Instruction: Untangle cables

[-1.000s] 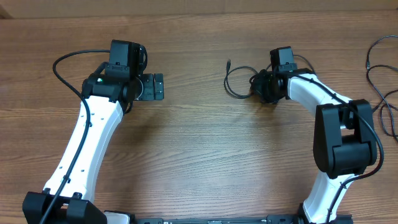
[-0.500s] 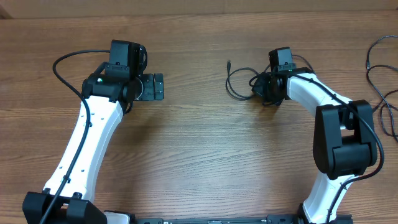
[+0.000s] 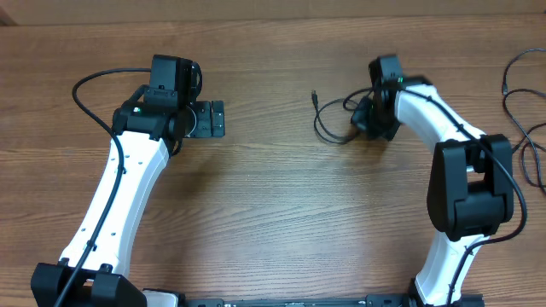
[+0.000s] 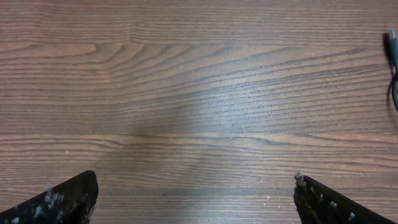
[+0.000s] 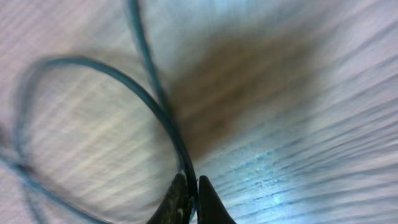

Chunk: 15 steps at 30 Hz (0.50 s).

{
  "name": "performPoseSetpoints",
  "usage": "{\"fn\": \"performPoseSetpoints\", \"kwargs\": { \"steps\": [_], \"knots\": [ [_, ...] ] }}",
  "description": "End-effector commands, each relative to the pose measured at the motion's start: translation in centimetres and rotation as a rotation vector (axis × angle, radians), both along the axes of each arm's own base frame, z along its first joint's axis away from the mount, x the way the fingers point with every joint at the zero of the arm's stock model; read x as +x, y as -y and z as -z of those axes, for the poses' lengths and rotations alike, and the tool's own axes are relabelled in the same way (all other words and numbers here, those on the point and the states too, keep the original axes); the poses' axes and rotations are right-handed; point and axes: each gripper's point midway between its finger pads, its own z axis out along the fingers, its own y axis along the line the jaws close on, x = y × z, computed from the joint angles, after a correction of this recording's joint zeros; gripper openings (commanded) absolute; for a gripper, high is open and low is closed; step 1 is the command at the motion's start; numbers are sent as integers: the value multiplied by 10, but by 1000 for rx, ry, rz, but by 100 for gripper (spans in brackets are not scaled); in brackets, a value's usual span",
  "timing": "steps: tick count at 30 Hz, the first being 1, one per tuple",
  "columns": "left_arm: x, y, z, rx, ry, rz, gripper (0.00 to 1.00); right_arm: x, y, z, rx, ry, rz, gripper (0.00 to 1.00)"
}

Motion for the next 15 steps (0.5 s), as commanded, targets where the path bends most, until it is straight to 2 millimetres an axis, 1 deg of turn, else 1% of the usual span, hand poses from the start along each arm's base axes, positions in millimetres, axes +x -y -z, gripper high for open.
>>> {"fn": "performPoseSetpoints", "kwargs": {
  "steps": [1, 4, 5, 7, 9, 10, 11, 13, 15],
  "knots": [
    [2, -4, -8, 18, 27, 8, 100, 59, 14, -104, -79, 234, 10, 4],
    [2, -4, -9, 18, 27, 8, 100, 77, 12, -168, -82, 357, -21, 4],
    [2, -4, -8, 18, 27, 8, 100, 81, 15, -189, -95, 397, -10, 4],
    [2, -4, -8, 18, 27, 8, 100, 89, 25, -239, -141, 501, 24, 4],
    [2, -4, -9, 18, 27, 8, 100, 93, 33, -271, -175, 577, 54, 4],
    [2, -4, -8, 18, 27, 8, 100, 96, 42, -299, -213, 647, 89, 4],
    [2, -4, -8, 18, 27, 8, 100, 98, 46, -312, -230, 683, 108, 4],
    [2, -4, -8, 18, 27, 8, 100, 101, 58, -346, -281, 782, 167, 4],
    [2, -4, -9, 18, 27, 8, 100, 104, 72, -386, -350, 902, 222, 4]
  ]
}}
